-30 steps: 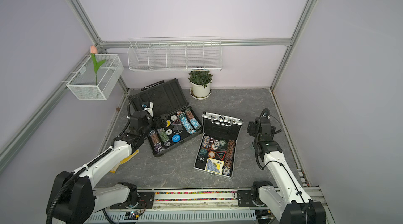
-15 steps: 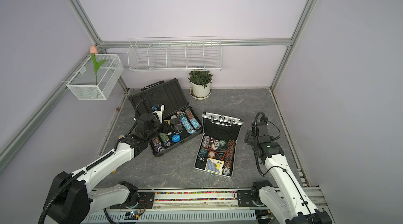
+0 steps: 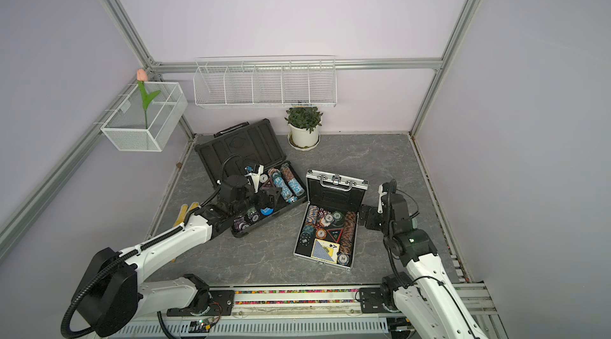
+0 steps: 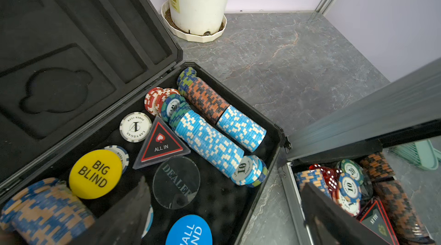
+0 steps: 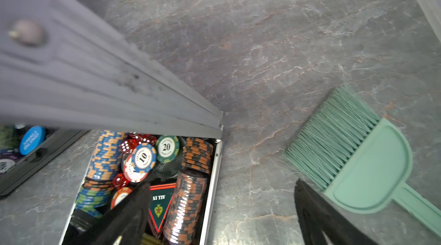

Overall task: Close the poker set cases
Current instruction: Move the poker set case to the center of the board.

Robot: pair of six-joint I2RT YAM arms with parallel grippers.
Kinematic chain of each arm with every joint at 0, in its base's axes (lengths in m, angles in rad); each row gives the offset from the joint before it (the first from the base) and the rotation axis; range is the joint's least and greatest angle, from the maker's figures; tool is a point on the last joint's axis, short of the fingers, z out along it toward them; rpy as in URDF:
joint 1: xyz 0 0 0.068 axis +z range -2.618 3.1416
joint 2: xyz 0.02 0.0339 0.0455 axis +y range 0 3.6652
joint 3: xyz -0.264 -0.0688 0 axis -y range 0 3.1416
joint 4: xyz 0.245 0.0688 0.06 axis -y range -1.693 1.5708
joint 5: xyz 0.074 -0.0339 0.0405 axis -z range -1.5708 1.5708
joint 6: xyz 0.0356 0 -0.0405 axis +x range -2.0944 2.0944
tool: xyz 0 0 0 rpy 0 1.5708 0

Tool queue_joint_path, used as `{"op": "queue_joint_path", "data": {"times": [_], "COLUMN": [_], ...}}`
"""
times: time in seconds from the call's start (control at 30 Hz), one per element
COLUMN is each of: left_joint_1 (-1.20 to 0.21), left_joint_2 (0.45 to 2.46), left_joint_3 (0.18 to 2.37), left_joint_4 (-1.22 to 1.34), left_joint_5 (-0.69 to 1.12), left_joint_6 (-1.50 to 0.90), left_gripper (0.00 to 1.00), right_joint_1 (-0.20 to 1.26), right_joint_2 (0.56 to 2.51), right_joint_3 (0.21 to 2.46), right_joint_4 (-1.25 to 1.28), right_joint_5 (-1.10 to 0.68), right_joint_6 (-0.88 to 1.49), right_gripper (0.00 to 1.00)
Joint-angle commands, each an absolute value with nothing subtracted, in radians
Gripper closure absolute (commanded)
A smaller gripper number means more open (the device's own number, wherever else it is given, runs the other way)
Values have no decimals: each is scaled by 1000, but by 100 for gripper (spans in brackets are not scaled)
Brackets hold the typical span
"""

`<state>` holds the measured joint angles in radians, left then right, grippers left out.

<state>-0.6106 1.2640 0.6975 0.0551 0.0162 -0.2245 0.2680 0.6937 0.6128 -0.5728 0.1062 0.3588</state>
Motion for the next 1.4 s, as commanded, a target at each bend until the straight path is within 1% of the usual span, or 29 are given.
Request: {"op": "queue_joint_path", "data": {"times": [0.0,0.17,0.23,0.3,0.47,0.57,0.63,0.83,1.1,1.2,1.37], "left_joint_1": [-627,-639,-648,-660,-697,-720,-738,-781,-801,-822,-871], "left_joint_2": [1289,1330,1341,1349,1356,1363,1367,1354,1287,1269,1285], "left_joint_3": [722,721,717,707,675,676,674,642,571,557,567], "left_joint_4": [87,116,127,141,190,186,185,215,213,188,139], "left_joint_5": [1,0,-1,-15,-34,-39,-43,-79,-87,-103,-142], "left_joint_6": [-229,-238,-234,-230,-217,-204,-192,-171,-130,-105,-77], "left_gripper": [0,0,0,0,0,0,0,0,0,0,0], "right_joint_1": [279,281,283,286,289,288,291,292,299,305,311], "right_joint_2": [674,689,706,721,736,745,755,782,814,826,835], "right_joint_3": [581,558,557,556,545,543,545,549,549,549,548], "right_joint_4": [-435,-306,-269,-239,-158,-126,-116,-93,-32,-9,30], "right_joint_5": [63,86,87,97,127,142,158,176,234,265,307], "right_joint_6": [342,308,294,278,243,226,216,188,174,166,158], "right_gripper": [3,0,2,5,19,24,29,38,50,56,62]}}
